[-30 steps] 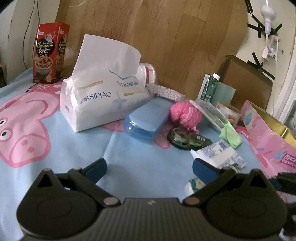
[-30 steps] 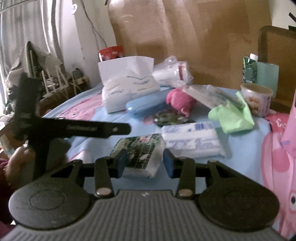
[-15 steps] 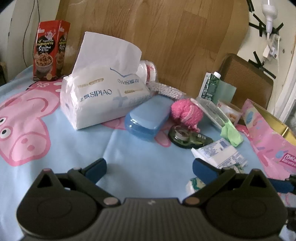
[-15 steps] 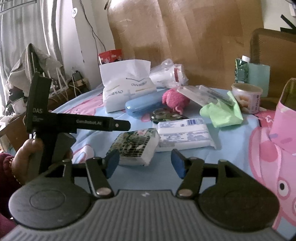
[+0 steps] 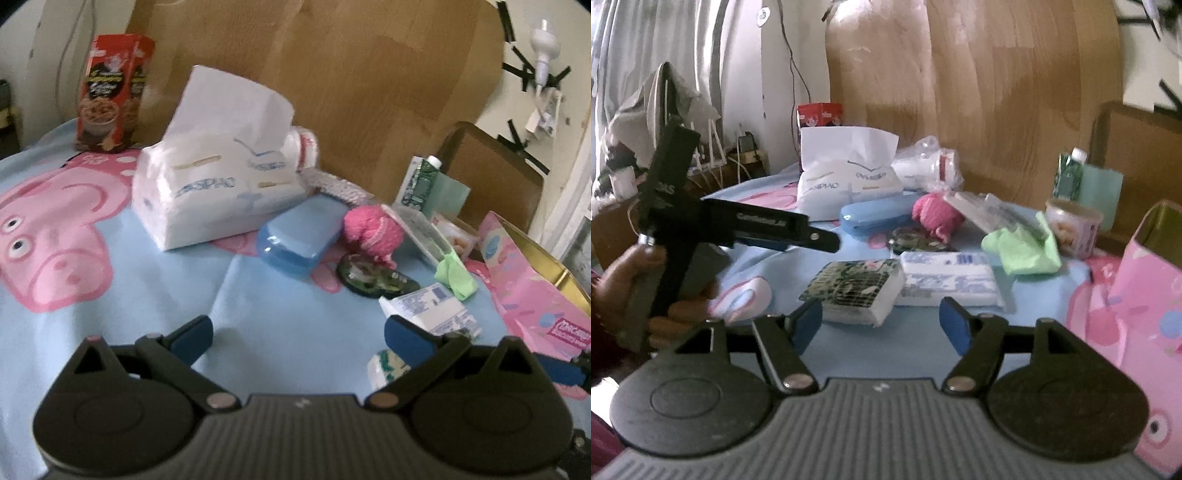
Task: Organize soft objects
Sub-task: 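Move the right gripper toward the green-patterned tissue pack, then close the right gripper on the green-patterned tissue pack and lift, then carry the tissue pack into the pink tin and open the right gripper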
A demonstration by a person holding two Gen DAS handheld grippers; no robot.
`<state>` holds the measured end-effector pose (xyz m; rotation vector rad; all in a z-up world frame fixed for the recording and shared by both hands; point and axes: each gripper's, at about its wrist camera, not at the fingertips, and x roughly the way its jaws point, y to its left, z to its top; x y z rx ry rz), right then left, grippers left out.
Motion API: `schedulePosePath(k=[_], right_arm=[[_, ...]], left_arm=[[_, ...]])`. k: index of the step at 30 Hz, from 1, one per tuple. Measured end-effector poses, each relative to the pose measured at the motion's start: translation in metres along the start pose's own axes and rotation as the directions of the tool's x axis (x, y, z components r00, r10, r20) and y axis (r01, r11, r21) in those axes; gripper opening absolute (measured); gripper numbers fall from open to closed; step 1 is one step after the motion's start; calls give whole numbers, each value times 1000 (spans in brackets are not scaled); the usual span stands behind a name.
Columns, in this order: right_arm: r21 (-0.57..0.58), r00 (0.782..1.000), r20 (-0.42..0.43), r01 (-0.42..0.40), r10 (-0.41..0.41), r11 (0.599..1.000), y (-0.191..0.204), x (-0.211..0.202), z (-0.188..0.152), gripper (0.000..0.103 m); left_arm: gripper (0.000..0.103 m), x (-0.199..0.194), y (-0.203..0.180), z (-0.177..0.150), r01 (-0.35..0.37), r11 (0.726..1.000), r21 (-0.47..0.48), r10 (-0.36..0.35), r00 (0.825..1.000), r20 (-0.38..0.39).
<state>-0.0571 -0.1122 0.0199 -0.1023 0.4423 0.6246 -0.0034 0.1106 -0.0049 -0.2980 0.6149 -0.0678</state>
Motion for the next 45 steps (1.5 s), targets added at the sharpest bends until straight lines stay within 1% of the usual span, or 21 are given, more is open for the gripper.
schedulePosePath(k=[2,4,7,9,11,13,15,17,19,20,21,22,23,24,27,30,33,37,40,43,45], right_arm=[[-20,1000,-4,4,-4,1000,-1,4,0,72],[-33,1000,-12,-3,2,999,-2,8,-1,72],[-49,1000,-18,-17,16,999,0,13,-1,72],[-58,999,-31,-23,21,998,1,16,1,71],[-70,999,-35,-34,32,997,3,18,3,71],[-84,998,-40,-43,40,996,6,20,4,71],[-97,998,-49,-52,47,994,7,24,5,71],[-101,996,-67,-61,54,993,7,28,5,71],[-99,994,-89,-77,69,992,7,34,5,71],[-95,992,-101,-88,78,992,7,38,4,69],[-92,989,-115,-100,89,991,8,41,2,65],[-90,986,-133,-114,101,989,9,45,1,52],[-92,986,-137,-107,94,990,11,46,0,51],[-103,989,-126,-95,82,990,13,44,-1,51],[-105,997,-69,-52,45,993,9,27,1,51],[-68,1000,-7,4,-5,998,-7,6,3,51],[-54,994,52,103,-100,993,-25,-16,3,51],[-17,964,104,247,-244,969,-62,-45,0,51],[41,931,127,340,-342,940,-99,-69,-3,51],[91,899,137,407,-416,909,-136,-86,-5,51],[127,884,124,436,-450,891,-160,-88,-7,52]], left_arm=[[102,-6,2,-1,-1,1000,-15,1,1000,-3],[99,-14,4,0,18,999,-29,-18,1000,-2],[94,-24,4,2,79,996,-37,-80,997,-18],[94,-28,4,4,121,991,-52,-123,992,-35],[89,-28,5,5,167,983,-78,-172,983,-67],[83,-25,4,5,220,971,-99,-230,968,-102],[81,-21,1,4,259,960,-103,-270,955,-123],[78,-17,-6,3,268,959,-93,-279,950,-141],[69,-9,-13,0,272,958,-86,-283,944,-169],[66,-3,-16,-2,281,955,-93,-294,937,-191],[56,3,-18,-5,297,949,-105,-313,925,-216],[56,3,-22,-8,299,949,-103,-315,926,-208],[56,2,-26,-9,281,956,-89,-293,933,-207],[56,0,-33,-8,272,960,-71,-280,936,-211],[56,-6,-51,1,295,955,-21,-294,936,-195],[56,-6,-79,15,340,940,33,-328,926,-187],[56,2,-118,26,381,917,115,-358,916,-183],[56,22,-181,40,446,875,188,-411,890,-197],[57,39,-236,47,491,835,247,-449,869,-209],[57,53,-286,49,521,800,298,-476,853,-213],[57,65,-313,50,533,784,318,-486,846,-219]])
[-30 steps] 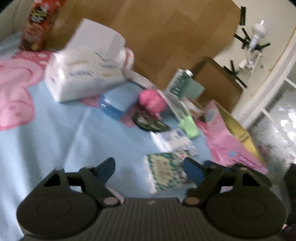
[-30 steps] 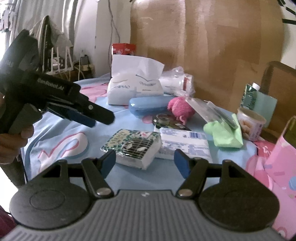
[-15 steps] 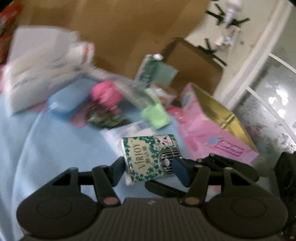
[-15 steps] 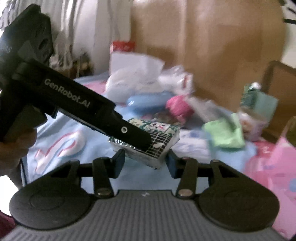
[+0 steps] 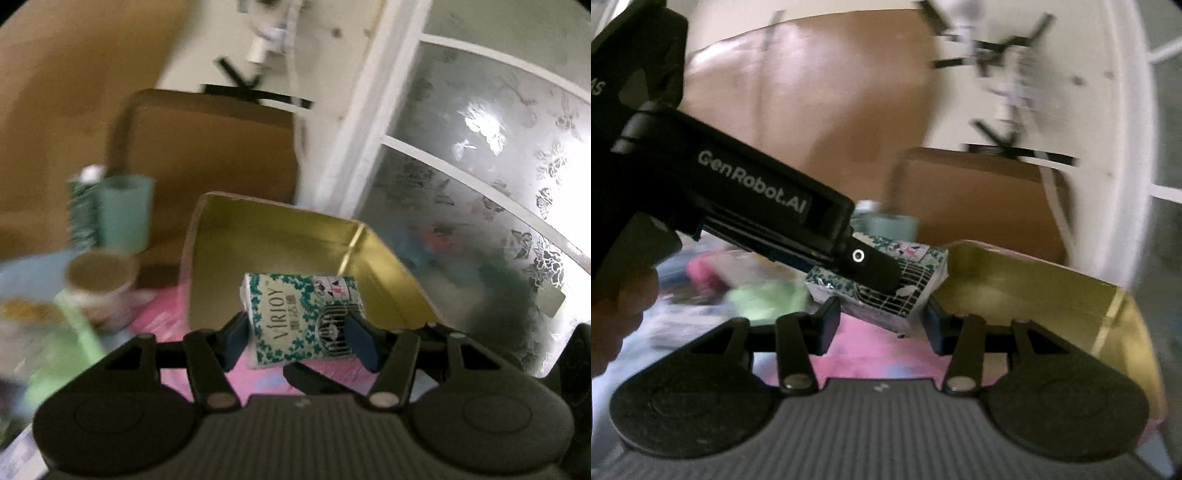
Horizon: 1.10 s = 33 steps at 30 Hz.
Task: Organize soft objects
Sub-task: 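Carry the tissue pack into the pink tin and open the right gripper, then move the right gripper to the white wet-wipe pack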
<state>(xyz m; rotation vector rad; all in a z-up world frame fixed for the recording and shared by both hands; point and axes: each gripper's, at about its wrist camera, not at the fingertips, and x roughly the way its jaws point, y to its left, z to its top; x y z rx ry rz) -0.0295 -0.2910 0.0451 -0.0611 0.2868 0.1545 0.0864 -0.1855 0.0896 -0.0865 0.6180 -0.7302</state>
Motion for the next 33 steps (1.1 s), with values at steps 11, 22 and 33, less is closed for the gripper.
schedulePosePath(k=[11,22,33], right_arm=[[113,979,-43,201,-197,973,-56,6,-15,68],[114,993,17,-117,116,987,31,-4,-4,69],[52,853,-313,-424,418,904,146,82,-17,97]], left_arm=[[72,18,0,-1,-1,999,-39,2,1000,28],[86,-125,85,-81,-225,966,-127,241,961,135],[86,-188,187,-157,-360,839,-409,406,913,30]])
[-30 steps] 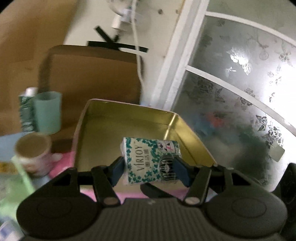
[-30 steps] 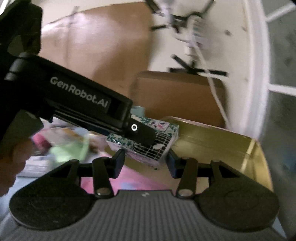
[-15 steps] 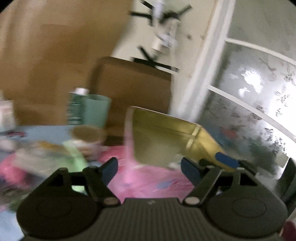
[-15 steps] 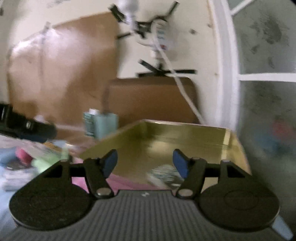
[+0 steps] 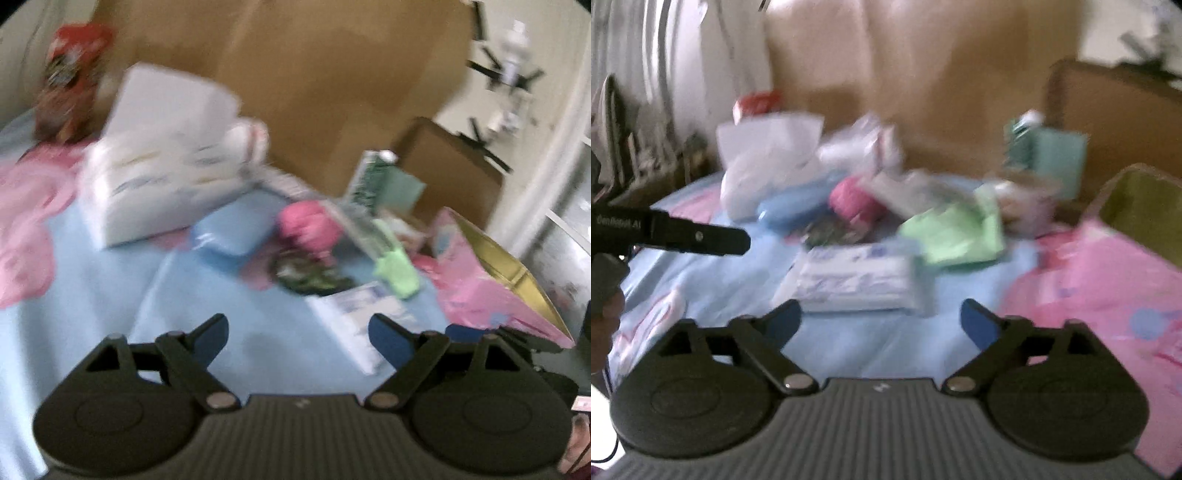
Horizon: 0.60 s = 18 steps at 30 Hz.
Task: Organize soft objects
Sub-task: 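Move the right gripper to the white wet-wipe pack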
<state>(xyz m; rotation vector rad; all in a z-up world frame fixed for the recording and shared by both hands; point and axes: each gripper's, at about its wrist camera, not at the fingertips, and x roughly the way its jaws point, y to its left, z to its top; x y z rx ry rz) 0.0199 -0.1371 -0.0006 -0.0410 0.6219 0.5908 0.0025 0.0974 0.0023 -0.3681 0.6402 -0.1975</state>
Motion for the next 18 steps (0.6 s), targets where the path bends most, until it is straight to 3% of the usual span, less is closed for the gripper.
schedulePosePath(k=[4,8,11,14,18], right_arm=[[-21,999,-49,12,-13,1000,4,25,9,103],[-29,999,-51,8,-10,1000,23,36,13,101],[-63,999,-46,3,-6,998,45,36,11,95],[-72,999,-39,13,-16,997,62,33,7,95],[-78,998,-47,-42,38,996,77,24,-1,97]], left_arm=[[86,6,19,-3,13,998,-57,-13,1000,-7],[87,6,18,-7,19,999,-39,-19,1000,10],[87,7,20,-8,26,999,-36,-25,1000,17],[87,5,22,-9,38,998,-43,-37,999,21],[88,5,21,-10,39,999,-36,-38,999,22]])
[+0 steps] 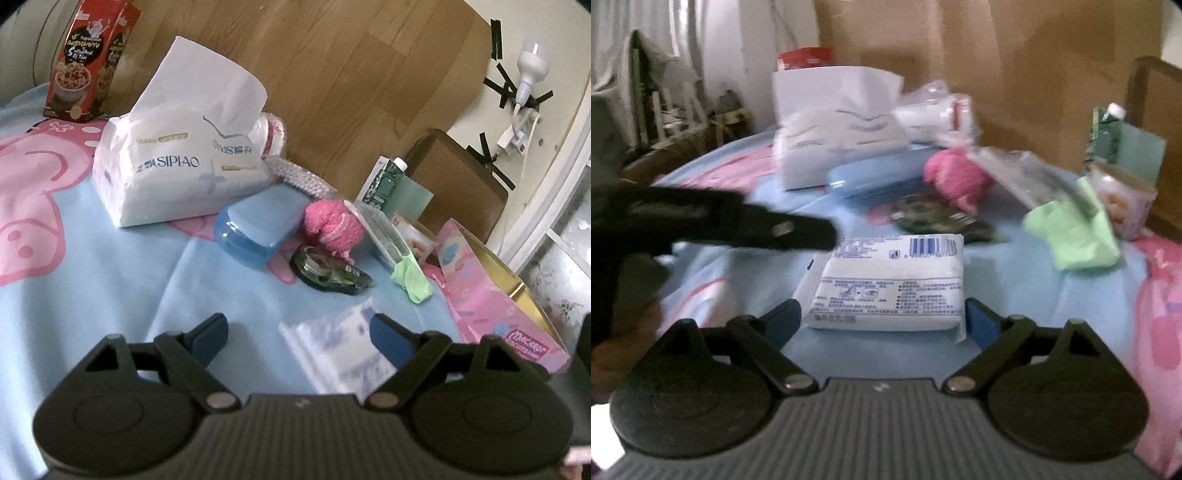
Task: Organize soft objects
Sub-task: 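Move the right gripper to the white wet-wipe pack, then grasp the white wet-wipe pack with the right gripper and lift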
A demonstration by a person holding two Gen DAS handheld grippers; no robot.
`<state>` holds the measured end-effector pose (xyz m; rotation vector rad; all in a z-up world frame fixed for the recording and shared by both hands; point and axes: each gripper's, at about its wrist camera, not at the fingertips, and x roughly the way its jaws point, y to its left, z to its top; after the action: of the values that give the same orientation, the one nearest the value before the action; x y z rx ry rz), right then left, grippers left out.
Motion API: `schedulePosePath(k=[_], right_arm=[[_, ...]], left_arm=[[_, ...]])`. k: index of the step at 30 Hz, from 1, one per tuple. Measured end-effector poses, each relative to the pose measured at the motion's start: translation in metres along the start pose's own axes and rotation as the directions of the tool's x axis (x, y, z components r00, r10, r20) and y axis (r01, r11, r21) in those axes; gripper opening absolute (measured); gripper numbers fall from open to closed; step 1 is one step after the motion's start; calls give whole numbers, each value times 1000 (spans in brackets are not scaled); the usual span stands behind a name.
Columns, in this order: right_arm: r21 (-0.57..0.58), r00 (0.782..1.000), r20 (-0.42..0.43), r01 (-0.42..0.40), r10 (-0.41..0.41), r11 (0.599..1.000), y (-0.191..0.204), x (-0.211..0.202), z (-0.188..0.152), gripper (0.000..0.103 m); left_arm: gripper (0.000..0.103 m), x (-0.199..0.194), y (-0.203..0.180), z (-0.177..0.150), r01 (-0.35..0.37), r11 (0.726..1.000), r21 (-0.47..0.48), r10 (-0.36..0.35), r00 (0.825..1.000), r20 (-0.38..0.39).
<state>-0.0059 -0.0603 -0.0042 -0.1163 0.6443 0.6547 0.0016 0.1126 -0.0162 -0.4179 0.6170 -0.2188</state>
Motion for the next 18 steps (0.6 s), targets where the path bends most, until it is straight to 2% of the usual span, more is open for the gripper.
schedulePosePath(k=[8,13,18], right_arm=[[-7,1000,16,5,-5,1000,5,-1,-5,99],[-7,1000,21,6,-5,1000,6,-3,-7,99],[-1,997,78,-21,21,1000,4,-11,-10,92]], left_arm=[[90,0,-2,-1,-5,1000,9,5,1000,-7],[90,-5,-2,0,20,1000,-10,-21,999,-33],[90,-10,-2,-1,48,999,-25,-49,997,-58]])
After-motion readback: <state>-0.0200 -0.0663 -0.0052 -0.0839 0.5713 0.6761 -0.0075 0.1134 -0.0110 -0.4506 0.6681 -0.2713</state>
